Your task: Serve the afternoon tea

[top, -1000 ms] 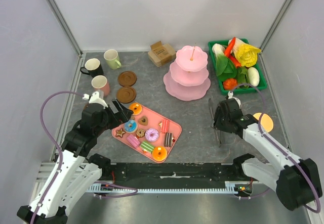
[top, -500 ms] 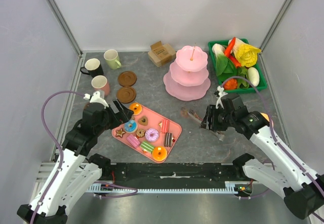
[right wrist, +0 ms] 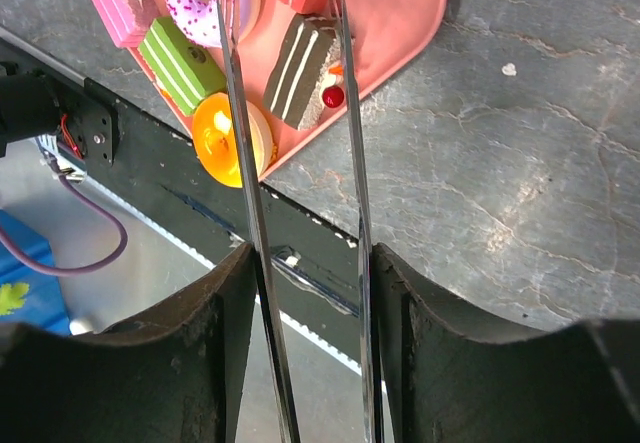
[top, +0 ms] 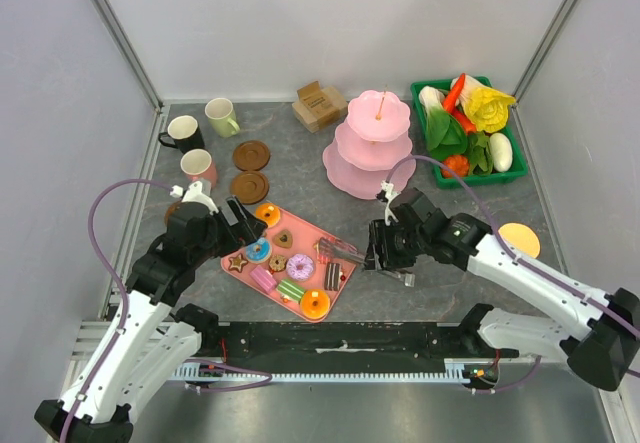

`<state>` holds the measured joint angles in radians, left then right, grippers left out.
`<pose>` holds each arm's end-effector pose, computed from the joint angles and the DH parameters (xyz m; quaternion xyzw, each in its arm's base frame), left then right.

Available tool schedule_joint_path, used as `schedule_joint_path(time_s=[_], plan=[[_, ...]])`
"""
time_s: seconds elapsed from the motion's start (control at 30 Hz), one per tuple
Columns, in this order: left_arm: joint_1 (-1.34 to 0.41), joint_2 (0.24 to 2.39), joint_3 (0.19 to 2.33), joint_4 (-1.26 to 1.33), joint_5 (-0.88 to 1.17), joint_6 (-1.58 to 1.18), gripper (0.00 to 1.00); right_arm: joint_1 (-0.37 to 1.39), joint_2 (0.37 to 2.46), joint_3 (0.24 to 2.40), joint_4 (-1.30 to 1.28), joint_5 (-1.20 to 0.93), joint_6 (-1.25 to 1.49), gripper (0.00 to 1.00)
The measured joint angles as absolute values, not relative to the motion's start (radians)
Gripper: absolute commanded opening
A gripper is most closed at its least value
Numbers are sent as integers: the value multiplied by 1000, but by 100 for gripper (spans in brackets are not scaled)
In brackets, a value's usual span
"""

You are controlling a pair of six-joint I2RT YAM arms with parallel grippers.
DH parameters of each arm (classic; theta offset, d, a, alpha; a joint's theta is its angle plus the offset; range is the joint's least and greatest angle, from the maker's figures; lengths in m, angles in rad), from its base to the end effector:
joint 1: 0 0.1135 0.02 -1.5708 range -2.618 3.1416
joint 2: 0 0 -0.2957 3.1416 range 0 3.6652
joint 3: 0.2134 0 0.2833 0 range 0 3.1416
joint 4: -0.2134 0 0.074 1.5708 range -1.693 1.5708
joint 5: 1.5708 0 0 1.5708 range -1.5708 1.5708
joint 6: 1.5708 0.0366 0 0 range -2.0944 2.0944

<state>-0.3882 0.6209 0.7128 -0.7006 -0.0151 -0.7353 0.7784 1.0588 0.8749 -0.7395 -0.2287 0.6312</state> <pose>0.1302 -0.0526 0.3074 -0.1565 0.8726 -0.2408 0.3952 0.1540 0.1635 0.2922 -0.1054 0.9367 0.2871 0.1706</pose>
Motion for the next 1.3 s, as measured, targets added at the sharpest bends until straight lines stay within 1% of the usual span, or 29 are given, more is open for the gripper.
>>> schedule_joint_path(time_s=[0.27, 0.77, 1.1, 1.3], plan=[[-388, 612, 707, -701, 10, -735, 99, 830, 1152, 892, -703, -174, 682, 54], [-388, 613, 697, -701, 28, -735, 99, 841, 1256, 987, -727, -54, 679, 52], [-388, 613, 696, -701, 29, -735, 99, 870, 1261, 1082, -808, 9, 616, 53], [-388, 614, 696, -701, 29, -735, 99, 916, 1261, 1095, -851, 20, 581, 53]])
